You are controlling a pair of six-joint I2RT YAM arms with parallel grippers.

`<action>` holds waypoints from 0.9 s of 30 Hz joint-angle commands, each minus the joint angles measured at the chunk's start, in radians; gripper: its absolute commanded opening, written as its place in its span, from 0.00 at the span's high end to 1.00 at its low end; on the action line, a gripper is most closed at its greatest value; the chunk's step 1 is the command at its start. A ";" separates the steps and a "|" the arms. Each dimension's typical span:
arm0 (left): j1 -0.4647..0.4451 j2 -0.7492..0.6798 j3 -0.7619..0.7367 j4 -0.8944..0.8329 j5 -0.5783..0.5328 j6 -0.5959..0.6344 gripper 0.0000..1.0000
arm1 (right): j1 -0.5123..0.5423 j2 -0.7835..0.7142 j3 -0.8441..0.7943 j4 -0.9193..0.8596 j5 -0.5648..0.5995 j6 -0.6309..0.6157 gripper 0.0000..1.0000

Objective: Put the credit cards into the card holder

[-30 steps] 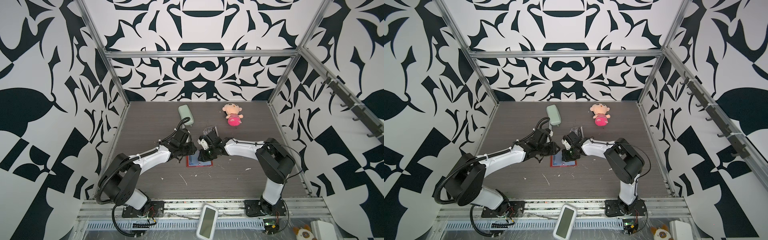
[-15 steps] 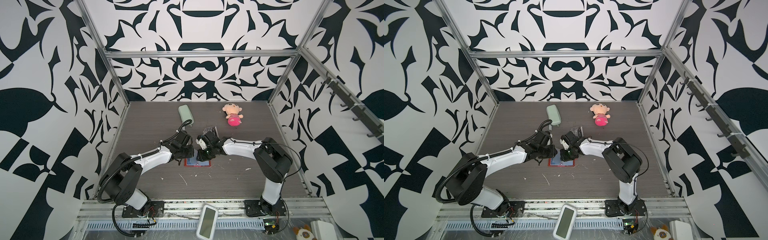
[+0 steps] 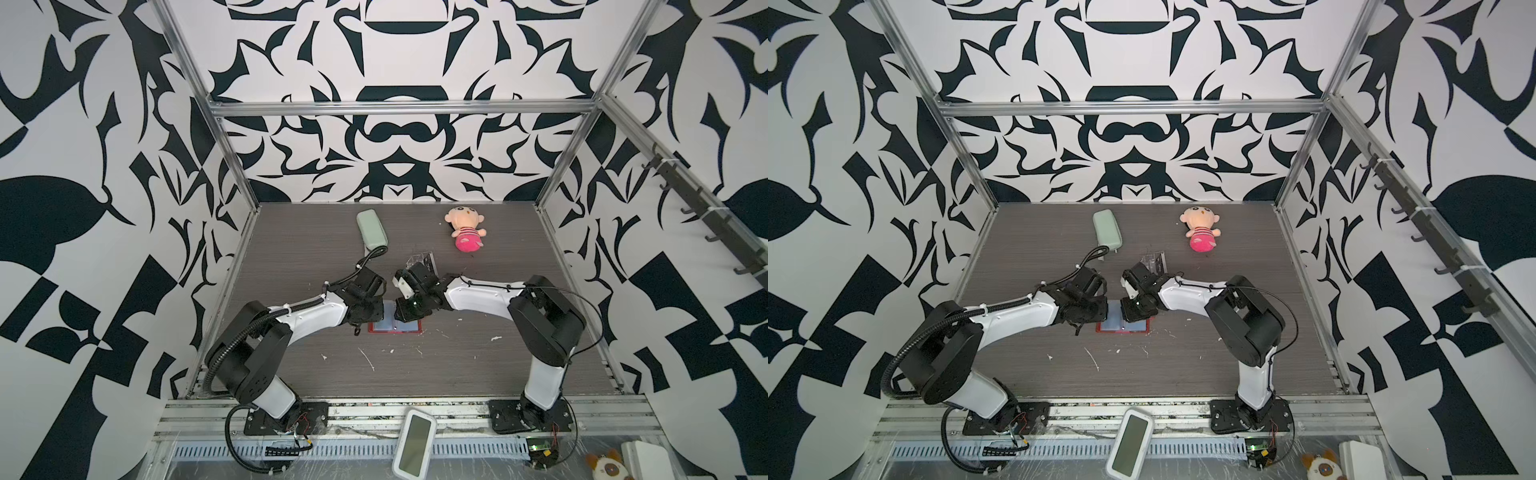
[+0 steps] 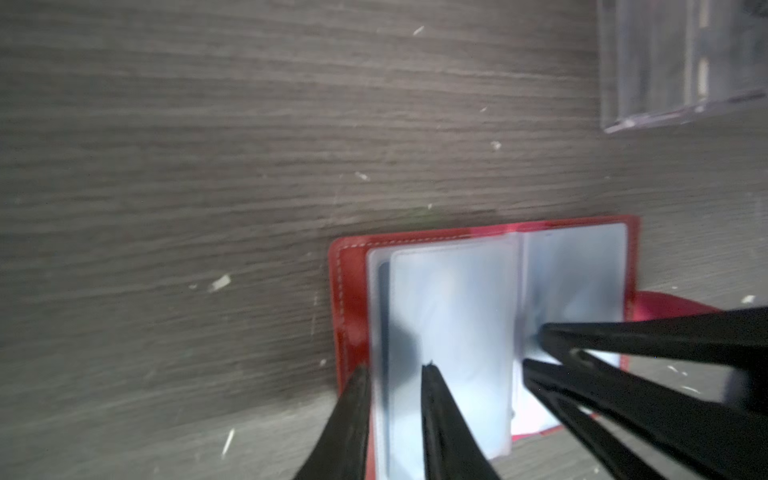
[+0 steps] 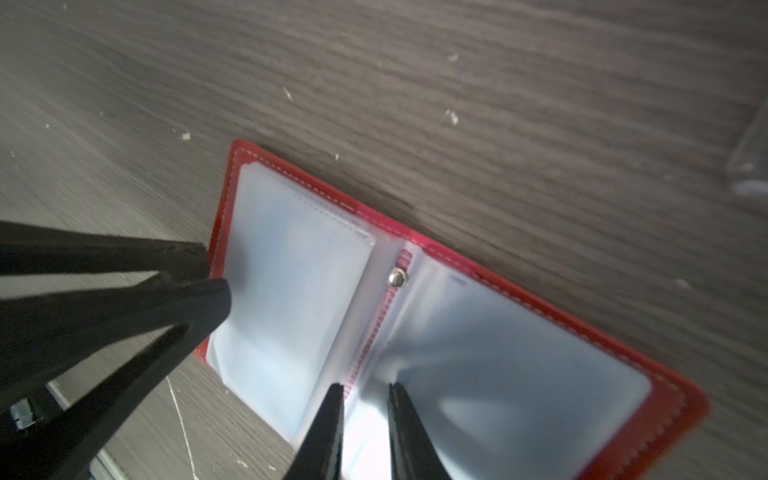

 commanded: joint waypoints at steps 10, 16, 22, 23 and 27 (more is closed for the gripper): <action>0.013 -0.035 0.109 -0.090 -0.090 0.043 0.59 | -0.042 -0.209 0.007 -0.089 0.199 -0.013 0.75; 0.062 0.091 0.248 -0.032 0.035 0.049 0.58 | -0.116 -0.203 0.086 -0.190 0.216 -0.056 0.74; 0.073 0.246 0.422 -0.034 0.116 0.056 0.55 | -0.177 -0.174 0.155 -0.241 0.222 -0.073 0.71; 0.076 0.268 0.448 -0.035 0.130 0.056 0.54 | -0.184 -0.167 0.168 -0.250 0.224 -0.076 0.71; 0.080 0.350 0.544 -0.043 0.186 0.058 0.50 | -0.224 -0.137 0.217 -0.293 0.238 -0.099 0.68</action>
